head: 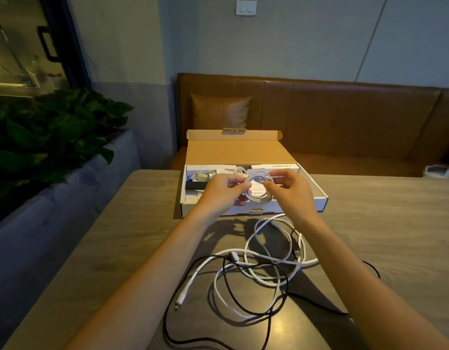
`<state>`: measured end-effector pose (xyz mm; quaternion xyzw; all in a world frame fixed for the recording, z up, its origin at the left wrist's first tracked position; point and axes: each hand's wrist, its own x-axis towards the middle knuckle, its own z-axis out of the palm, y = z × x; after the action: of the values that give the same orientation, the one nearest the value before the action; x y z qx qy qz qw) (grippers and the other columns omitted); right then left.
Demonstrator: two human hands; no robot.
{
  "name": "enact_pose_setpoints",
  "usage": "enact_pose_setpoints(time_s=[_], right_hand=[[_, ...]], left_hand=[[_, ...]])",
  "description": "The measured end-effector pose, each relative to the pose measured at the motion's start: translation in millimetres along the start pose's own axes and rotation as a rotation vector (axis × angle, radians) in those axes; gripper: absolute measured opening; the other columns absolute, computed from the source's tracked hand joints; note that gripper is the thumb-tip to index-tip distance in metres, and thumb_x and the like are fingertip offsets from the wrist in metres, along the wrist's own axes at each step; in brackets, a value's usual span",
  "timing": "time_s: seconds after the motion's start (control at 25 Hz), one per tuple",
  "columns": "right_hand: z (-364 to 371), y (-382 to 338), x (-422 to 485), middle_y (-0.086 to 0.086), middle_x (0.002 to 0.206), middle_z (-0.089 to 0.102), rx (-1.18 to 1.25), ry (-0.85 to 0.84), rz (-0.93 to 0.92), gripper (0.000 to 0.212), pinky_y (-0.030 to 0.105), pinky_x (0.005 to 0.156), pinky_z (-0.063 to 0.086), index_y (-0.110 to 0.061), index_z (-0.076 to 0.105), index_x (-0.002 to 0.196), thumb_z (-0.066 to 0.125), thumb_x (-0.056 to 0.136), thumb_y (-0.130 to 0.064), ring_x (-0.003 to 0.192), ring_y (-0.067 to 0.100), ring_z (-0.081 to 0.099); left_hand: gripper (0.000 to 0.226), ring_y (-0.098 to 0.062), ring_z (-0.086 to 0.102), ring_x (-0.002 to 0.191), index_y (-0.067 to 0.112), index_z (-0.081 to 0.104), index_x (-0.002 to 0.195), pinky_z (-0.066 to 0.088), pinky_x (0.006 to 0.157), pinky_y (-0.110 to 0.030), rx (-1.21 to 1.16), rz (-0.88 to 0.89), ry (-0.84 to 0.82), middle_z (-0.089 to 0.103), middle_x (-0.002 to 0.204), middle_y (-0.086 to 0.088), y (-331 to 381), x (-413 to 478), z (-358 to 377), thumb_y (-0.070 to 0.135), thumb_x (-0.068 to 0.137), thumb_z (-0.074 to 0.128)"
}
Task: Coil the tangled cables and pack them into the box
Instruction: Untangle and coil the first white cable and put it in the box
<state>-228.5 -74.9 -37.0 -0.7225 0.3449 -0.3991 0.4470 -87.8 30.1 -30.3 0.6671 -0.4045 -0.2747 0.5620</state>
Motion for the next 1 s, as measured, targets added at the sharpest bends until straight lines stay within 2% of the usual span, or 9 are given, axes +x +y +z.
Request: enact_pose_setpoints(time_s=[0.08, 0.28, 0.36, 0.48, 0.6, 0.84, 0.92, 1.0], right_hand=[[-5.2, 1.9, 24.7, -0.001, 0.108, 0.071, -0.079, 0.034, -0.004, 0.028, 0.033, 0.077, 0.062, -0.017, 0.066, 0.114, 0.076, 0.088, -0.024, 0.097, 0.015, 0.069], [-14.6, 19.4, 85.9, 0.003, 0.105, 0.070, -0.281, 0.050, 0.060, 0.029, 0.022, 0.055, 0.053, -0.015, 0.066, 0.114, 0.076, 0.088, -0.020, 0.087, 0.017, 0.069], [-12.5, 36.3, 104.7, 0.004, 0.105, 0.070, -0.362, 0.037, 0.108, 0.028, 0.029, 0.062, 0.058, -0.015, 0.066, 0.112, 0.077, 0.087, -0.020, 0.085, 0.020, 0.069], [-8.0, 53.7, 123.9, 0.003, 0.105, 0.068, -0.490, 0.006, 0.141, 0.028, 0.041, 0.079, 0.062, -0.015, 0.065, 0.112, 0.076, 0.086, -0.019, 0.090, 0.022, 0.067], [-4.2, 62.1, 134.3, 0.002, 0.097, 0.060, -0.560, -0.002, 0.144, 0.024, 0.035, 0.081, 0.059, -0.013, 0.064, 0.109, 0.075, 0.088, -0.017, 0.092, 0.021, 0.060], [-2.6, 73.1, 141.7, 0.003, 0.079, 0.064, -0.631, -0.062, 0.169, 0.016, 0.024, 0.055, 0.042, -0.013, 0.066, 0.093, 0.073, 0.090, -0.027, 0.077, 0.019, 0.062], [-3.7, 72.7, 140.6, 0.004, 0.080, 0.066, -0.642, -0.078, 0.139, 0.017, 0.024, 0.056, 0.043, -0.012, 0.068, 0.093, 0.068, 0.093, -0.030, 0.074, 0.016, 0.060], [-6.8, 68.7, 139.4, 0.006, 0.090, 0.069, -0.634, -0.074, 0.111, 0.017, 0.028, 0.067, 0.052, -0.011, 0.069, 0.098, 0.064, 0.096, -0.027, 0.081, 0.019, 0.062]], left_hand=[[0.027, -0.020, 0.073, 0.087, 0.010, 0.069, 0.121, 0.060, 0.066, -0.021, 0.007, -0.005, 0.030, 0.073, 0.104, -0.008, 7.5, 24.8, 8.0, 0.019, 0.096, 0.066], [0.022, -0.015, 0.070, 0.071, 0.014, 0.063, 0.109, 0.060, 0.069, -0.032, 0.279, -0.004, 0.099, 0.072, 0.093, -0.007, 4.5, 84.6, 42.5, 0.020, 0.091, 0.074], [0.018, -0.018, 0.070, 0.069, 0.012, 0.062, 0.099, 0.062, 0.072, -0.038, 0.360, -0.011, 0.113, 0.071, 0.088, -0.009, -3.8, 105.5, 55.4, 0.018, 0.089, 0.075], [0.015, -0.026, 0.071, 0.078, 0.013, 0.062, 0.089, 0.061, 0.074, -0.043, 0.533, 0.019, 0.157, 0.069, 0.085, -0.009, -11.6, 130.6, 71.3, 0.018, 0.088, 0.076], [0.009, -0.027, 0.069, 0.079, 0.007, 0.071, 0.089, 0.060, 0.073, -0.041, 0.706, 0.062, 0.139, 0.070, 0.085, -0.011, -16.4, 144.1, 77.9, 0.015, 0.090, 0.074], [0.007, -0.029, 0.067, 0.083, 0.012, 0.074, 0.097, 0.058, 0.069, -0.039, 1.022, 0.171, 0.092, 0.070, 0.091, -0.009, -31.7, 153.5, 83.0, 0.011, 0.093, 0.068], [0.009, -0.030, 0.068, 0.083, 0.012, 0.073, 0.100, 0.058, 0.069, -0.040, 1.067, 0.207, 0.076, 0.070, 0.092, -0.008, -28.3, 153.3, 81.8, 0.013, 0.095, 0.067], [0.014, -0.028, 0.066, 0.086, 0.012, 0.072, 0.104, 0.057, 0.072, -0.040, 1.041, 0.227, 0.076, 0.069, 0.096, -0.006, -20.0, 152.0, 78.2, 0.020, 0.098, 0.063]])
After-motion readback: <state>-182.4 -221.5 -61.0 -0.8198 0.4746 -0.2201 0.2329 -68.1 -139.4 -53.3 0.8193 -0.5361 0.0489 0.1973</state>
